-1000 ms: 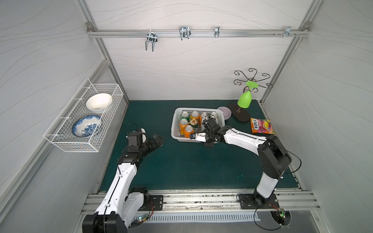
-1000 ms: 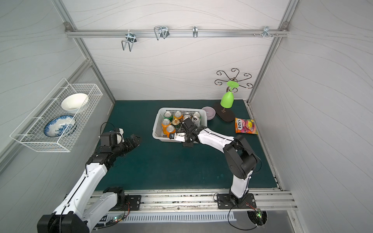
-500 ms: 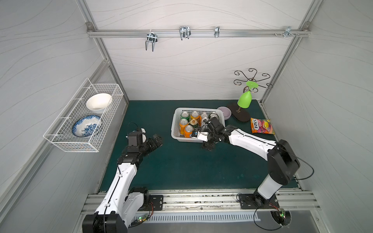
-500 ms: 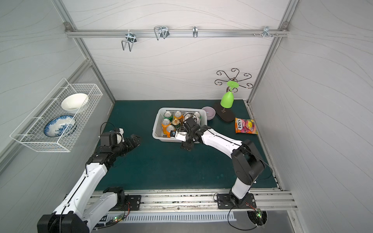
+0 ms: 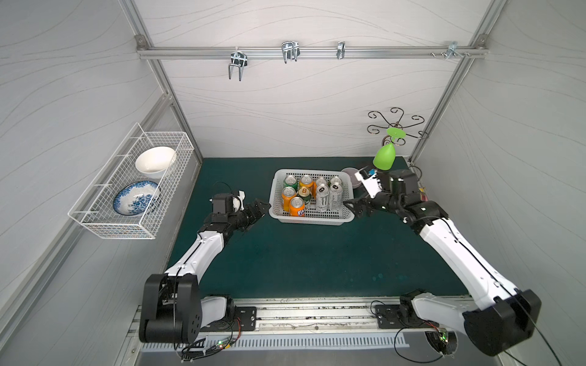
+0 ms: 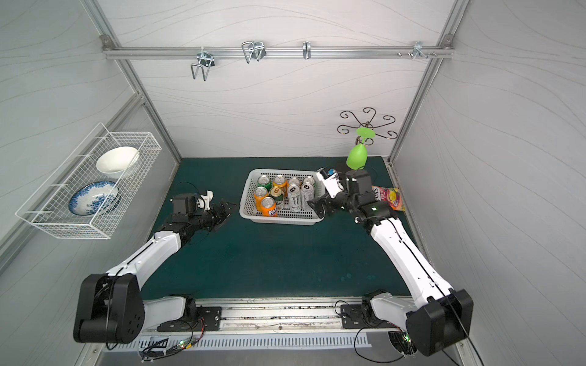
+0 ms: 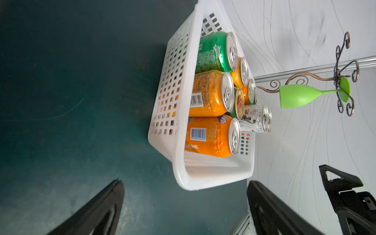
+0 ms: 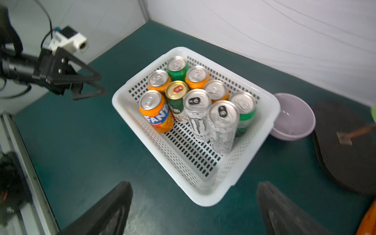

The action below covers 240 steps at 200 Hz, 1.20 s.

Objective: Take out the drinks from the basket
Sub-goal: Pick up the drink from the basket.

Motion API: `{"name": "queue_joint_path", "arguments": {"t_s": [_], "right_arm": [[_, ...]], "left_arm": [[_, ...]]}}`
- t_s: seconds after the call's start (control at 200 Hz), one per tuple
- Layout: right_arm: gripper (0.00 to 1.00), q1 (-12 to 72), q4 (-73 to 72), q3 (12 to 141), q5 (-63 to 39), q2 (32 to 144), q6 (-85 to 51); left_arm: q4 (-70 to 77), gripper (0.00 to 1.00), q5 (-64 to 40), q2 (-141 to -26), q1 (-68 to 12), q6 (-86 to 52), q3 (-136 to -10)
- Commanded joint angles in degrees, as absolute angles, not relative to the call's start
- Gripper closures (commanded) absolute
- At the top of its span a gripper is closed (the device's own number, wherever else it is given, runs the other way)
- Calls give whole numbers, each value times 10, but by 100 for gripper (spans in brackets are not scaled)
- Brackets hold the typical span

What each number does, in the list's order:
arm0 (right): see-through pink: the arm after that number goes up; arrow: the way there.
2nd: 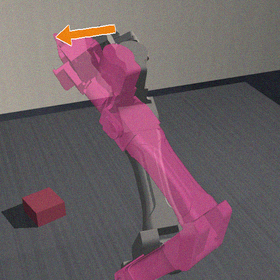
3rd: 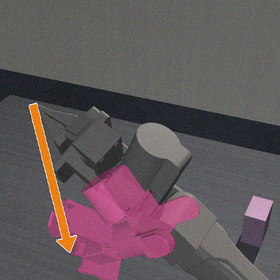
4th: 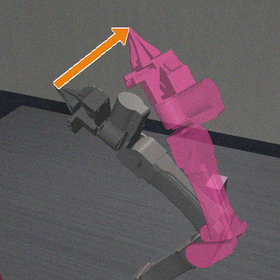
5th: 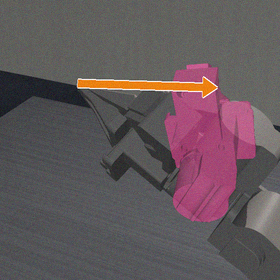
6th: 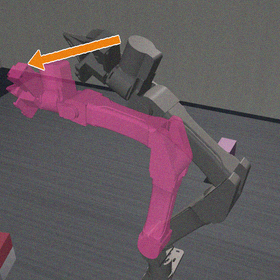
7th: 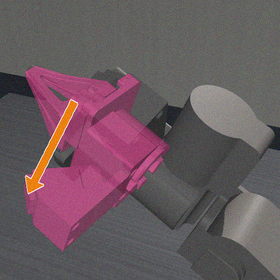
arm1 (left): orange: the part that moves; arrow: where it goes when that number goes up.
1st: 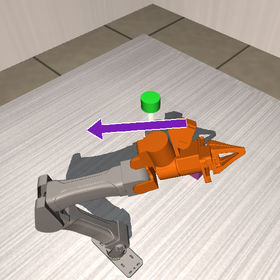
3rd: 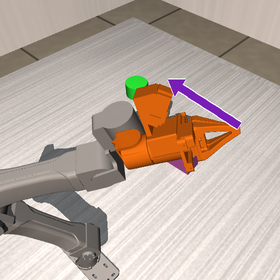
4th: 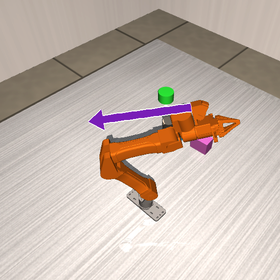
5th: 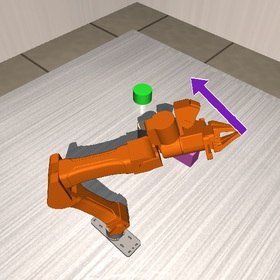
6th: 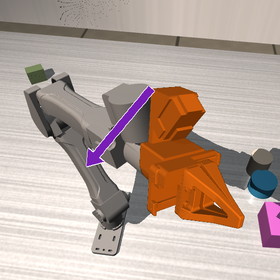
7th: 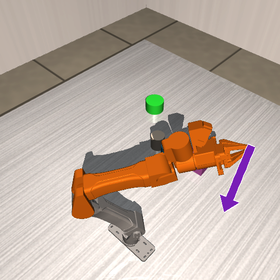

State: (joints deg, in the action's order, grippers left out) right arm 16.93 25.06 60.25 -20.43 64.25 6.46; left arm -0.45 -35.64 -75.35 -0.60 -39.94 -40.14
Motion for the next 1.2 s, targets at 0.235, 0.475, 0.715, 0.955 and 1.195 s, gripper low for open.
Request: {"name": "queue_joint_path", "arguments": {"t_s": [0.235,0.475,0.715,0.955,1.195], "right_arm": [[1,123,294,566,-187,635,-34],[1,123,295,567,-162,654,-21],[2,139,320,622,-146,732,-21],[6,200,339,712,-60,823,24],[7,243,383,816,-20,921,131]], "left_arm": [[70,1,-395,-844,-43,-405,-475],[57,1,-384,-836,-75,-402,-476],[52,1,-374,-803,-95,-406,-457],[37,1,-365,-777,-108,-405,-446],[12,1,-342,-752,-109,-394,-436]]}}
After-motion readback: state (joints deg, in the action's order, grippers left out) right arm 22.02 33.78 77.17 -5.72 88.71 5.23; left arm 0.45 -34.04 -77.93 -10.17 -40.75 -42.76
